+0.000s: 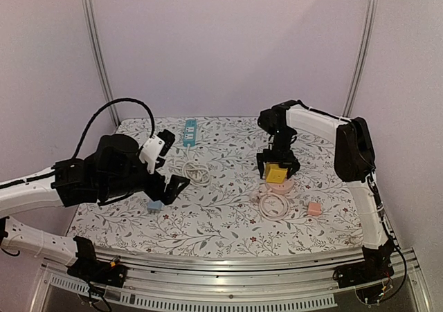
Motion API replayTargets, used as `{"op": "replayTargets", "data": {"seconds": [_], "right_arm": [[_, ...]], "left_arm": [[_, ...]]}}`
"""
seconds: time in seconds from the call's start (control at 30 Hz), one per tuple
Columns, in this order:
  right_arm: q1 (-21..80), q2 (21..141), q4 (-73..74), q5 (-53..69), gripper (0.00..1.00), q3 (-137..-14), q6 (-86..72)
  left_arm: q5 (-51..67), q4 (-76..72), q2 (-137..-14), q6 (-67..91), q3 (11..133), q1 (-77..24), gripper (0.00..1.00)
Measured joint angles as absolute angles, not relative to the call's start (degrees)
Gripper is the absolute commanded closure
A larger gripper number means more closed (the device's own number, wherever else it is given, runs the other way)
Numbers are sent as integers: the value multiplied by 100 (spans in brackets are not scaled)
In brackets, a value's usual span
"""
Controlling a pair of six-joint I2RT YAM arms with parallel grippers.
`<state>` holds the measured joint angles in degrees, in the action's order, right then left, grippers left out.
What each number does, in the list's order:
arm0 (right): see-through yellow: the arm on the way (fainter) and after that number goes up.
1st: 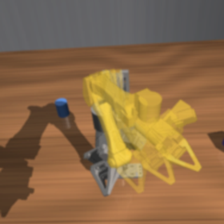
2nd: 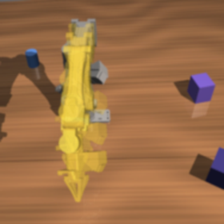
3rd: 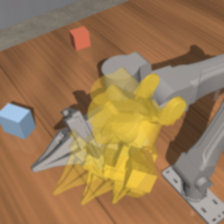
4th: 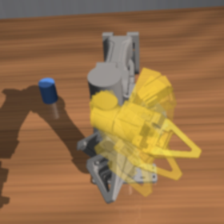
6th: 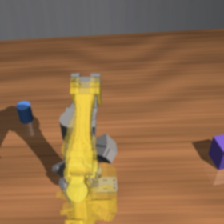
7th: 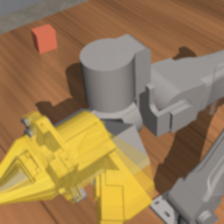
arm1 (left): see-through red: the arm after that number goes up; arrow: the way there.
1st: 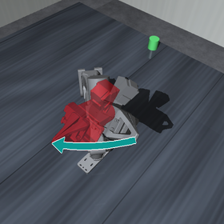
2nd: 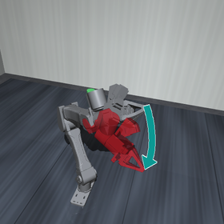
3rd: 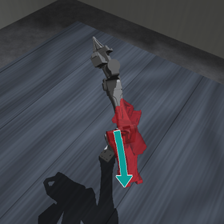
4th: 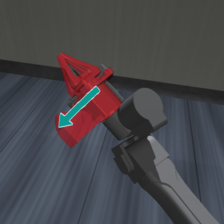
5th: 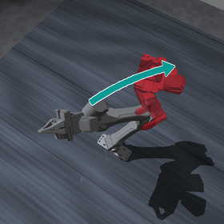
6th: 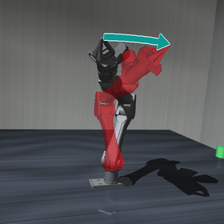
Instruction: Insert the plug
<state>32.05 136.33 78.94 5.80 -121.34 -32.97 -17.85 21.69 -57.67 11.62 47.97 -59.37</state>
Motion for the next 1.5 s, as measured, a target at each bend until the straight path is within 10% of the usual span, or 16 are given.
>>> {"op": "replayTargets", "data": {"seconds": [0.73,1.3,1.5], "right_arm": [[2958,11653,7518,716,3,-11299,-3481],[3199,12429,7194,816,2,-11177,-4071],[3236,12593,7286,657,19,-11205,-4108]], "left_arm": [[-659,1706,-7559,172,5839,-5942,4],[-668,1269,-7607,810,5546,-5942,4],[-790,1278,-7214,1107,5282,-5940,4]]}}
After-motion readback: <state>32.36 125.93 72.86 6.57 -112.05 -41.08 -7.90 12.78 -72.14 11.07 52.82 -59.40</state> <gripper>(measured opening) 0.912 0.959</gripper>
